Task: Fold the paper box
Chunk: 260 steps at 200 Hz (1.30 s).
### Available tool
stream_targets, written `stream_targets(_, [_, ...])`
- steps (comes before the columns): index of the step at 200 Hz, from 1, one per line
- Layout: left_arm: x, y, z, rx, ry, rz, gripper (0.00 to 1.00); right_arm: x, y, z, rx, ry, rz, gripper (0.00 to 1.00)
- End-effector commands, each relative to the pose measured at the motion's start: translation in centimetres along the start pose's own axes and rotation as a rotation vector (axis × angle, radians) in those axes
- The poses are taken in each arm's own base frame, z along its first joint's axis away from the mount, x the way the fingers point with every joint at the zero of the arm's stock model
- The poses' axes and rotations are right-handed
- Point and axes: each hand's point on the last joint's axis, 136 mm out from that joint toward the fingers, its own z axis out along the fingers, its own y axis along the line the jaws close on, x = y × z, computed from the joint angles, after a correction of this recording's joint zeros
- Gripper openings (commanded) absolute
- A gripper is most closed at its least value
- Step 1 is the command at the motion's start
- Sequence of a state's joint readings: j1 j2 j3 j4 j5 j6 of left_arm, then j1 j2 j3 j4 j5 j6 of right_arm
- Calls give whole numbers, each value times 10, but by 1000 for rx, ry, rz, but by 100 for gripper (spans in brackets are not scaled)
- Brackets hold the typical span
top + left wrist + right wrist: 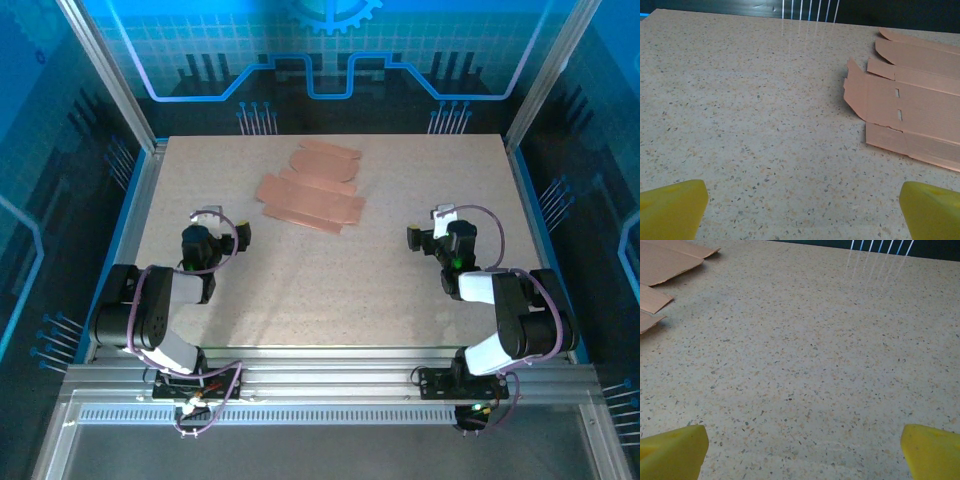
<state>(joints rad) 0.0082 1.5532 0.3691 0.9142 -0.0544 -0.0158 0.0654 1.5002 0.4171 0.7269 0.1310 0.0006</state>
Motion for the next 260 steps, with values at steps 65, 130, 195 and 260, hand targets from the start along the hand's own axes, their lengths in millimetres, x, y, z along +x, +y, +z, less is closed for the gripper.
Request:
stream_targets(65, [-39, -28, -43, 71, -123, 90, 99, -52, 18, -26, -10, 3, -52, 100])
stream_targets(130, [-73, -127, -104, 349, -187, 122, 99, -80, 98, -27, -308, 314, 416, 100])
stream_targets(195, [-37, -179, -127, 471, -121, 208, 99, -64, 175, 24, -526, 572, 716, 77])
stream_targets(260, [-33, -171, -124, 429, -130, 212, 99, -34, 196, 68, -535, 685, 785, 56])
